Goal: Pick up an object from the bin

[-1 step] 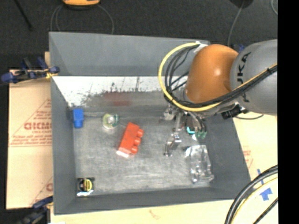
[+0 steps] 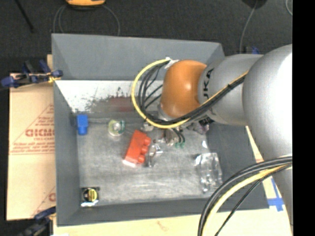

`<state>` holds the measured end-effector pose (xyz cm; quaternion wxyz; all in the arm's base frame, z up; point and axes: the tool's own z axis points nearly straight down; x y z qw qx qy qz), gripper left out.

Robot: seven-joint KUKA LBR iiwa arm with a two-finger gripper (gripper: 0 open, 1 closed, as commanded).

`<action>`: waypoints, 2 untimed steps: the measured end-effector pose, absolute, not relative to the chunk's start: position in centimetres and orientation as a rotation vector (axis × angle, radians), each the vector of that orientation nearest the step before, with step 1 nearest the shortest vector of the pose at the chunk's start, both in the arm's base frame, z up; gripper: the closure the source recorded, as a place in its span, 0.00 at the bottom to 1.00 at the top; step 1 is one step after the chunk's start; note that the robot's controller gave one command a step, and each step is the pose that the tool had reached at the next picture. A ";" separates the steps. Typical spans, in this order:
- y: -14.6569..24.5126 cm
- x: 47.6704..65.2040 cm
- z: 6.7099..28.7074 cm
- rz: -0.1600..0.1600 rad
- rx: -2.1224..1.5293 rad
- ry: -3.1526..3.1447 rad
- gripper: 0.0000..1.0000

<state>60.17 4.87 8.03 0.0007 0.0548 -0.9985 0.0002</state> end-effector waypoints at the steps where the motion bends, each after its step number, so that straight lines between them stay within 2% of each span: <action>1: 8.5 59.0 7.7 0.009 0.383 -3.137 0.00; 2: 8.5 59.0 7.7 0.007 0.379 -3.139 1.00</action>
Offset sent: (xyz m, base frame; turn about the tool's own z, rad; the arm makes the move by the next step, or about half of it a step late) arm -0.0187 0.0405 -0.0103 -0.1394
